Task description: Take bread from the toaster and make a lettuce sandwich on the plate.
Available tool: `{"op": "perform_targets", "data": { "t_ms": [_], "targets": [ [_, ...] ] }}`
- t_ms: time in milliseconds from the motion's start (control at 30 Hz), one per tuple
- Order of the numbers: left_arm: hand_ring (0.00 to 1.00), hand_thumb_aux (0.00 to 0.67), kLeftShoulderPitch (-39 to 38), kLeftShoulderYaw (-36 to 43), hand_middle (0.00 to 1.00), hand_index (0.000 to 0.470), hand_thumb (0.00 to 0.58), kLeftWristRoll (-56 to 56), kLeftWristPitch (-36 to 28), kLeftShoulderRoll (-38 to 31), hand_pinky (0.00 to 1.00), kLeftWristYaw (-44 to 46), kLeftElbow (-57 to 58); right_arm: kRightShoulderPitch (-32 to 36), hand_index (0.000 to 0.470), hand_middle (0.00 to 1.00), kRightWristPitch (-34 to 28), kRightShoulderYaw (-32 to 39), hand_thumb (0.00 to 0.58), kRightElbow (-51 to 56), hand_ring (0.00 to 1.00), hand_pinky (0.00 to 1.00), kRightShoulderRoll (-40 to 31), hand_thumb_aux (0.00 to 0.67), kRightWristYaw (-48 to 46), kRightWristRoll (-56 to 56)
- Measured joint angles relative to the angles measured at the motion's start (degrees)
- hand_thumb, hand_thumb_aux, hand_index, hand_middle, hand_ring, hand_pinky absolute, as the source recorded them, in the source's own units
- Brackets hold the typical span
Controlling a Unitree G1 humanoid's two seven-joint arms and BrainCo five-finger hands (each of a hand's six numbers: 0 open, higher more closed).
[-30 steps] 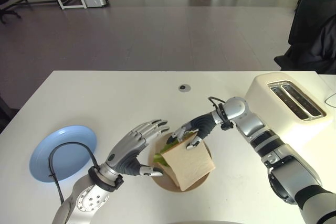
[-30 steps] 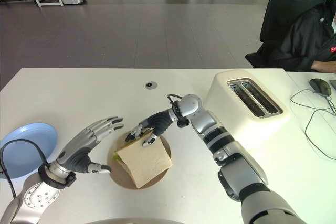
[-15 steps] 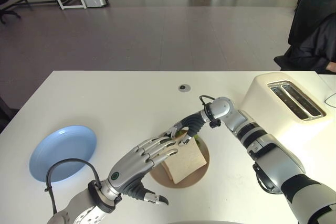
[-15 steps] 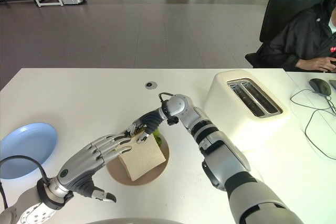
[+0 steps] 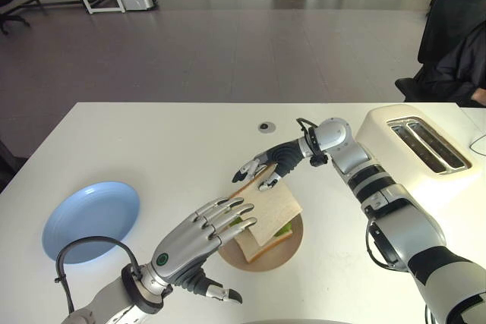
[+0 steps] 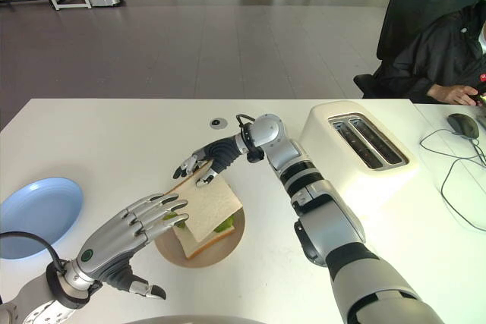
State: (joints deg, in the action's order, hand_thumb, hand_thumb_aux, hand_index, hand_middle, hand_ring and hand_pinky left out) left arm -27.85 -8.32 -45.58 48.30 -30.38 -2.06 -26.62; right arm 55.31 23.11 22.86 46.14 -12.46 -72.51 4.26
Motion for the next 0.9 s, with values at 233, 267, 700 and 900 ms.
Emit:
{"op": "perform_targets", "data": {
  "t_ms": [233,267,700,900],
  "targets": [
    [0.0,0.0,0.2,0.5,0.0,0.0,0.0,-0.9,0.2,0.2,0.0,0.0,-0.2,0.8,0.47,0.0,3.2,2.0,0.58,3.6,0.0,0.0,1.2,0.67,5.4,5.6],
    [0.0,0.0,0.4,0.7,0.0,0.0,0.0,-1.5,0.2,0.2,0.0,0.0,-0.2,0.8,0.47,0.0,3.3,2.0,0.58,3.8,0.0,0.0,1.4,0.67,5.7,5.8],
    [0.0,0.0,4.6,5.5,0.0,0.0,0.0,-11.7,-2.7,-0.1,0.0,-1.2,4.6,0.1,0.47,0.0,4.6,3.7,0.58,7.3,0.0,0.0,3.6,0.67,8.6,8.2],
    [0.0,0.0,8.7,10.1,0.0,0.0,0.0,-18.5,-5.2,-2.5,0.0,-4.8,12.1,0.0,0.448,0.0,6.0,5.1,0.579,9.7,0.0,0.0,3.8,0.638,12.4,12.1]
  ]
}}
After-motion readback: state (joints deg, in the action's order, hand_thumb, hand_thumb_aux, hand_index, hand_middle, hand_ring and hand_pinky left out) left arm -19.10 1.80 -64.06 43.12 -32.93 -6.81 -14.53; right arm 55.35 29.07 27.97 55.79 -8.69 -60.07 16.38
